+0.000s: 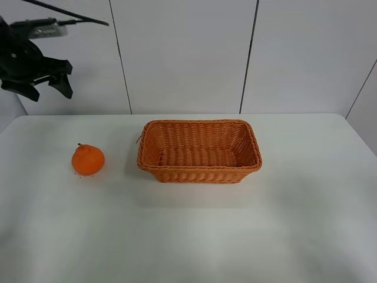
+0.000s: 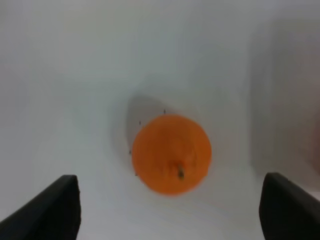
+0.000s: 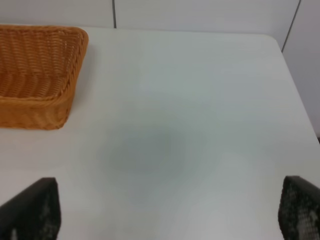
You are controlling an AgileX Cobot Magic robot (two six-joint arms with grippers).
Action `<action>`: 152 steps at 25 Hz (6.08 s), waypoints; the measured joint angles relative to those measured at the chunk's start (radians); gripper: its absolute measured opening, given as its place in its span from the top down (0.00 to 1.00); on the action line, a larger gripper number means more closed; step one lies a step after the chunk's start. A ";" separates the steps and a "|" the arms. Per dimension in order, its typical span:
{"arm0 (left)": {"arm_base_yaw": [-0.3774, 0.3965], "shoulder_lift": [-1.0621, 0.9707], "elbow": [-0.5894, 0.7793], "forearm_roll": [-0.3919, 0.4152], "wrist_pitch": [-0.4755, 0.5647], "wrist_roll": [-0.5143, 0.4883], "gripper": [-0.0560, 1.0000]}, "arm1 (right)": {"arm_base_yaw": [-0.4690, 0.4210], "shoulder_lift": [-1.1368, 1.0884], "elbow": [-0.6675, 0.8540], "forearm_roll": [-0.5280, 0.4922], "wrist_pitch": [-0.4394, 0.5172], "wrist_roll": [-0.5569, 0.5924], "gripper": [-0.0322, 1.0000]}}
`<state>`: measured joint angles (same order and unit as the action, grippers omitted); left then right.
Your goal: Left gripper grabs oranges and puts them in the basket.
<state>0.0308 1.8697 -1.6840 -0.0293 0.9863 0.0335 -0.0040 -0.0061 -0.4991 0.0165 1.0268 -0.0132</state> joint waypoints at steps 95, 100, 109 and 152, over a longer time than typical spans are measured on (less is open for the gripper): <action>-0.473 0.271 -0.386 0.003 0.163 -0.045 0.78 | 0.000 0.000 0.000 0.000 0.000 0.000 0.30; -0.569 0.385 -0.399 -0.001 0.045 -0.045 0.78 | 0.000 0.000 0.000 0.000 0.000 0.000 0.30; -0.614 0.523 -0.399 -0.001 -0.044 -0.045 0.78 | 0.000 0.000 0.000 0.000 0.000 0.000 0.30; -0.144 0.350 -0.512 0.089 0.164 -0.007 0.20 | 0.000 0.000 0.000 0.000 0.000 0.000 0.30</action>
<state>-0.1129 2.2200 -2.1964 0.0596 1.1507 0.0261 -0.0040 -0.0061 -0.4991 0.0165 1.0268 -0.0132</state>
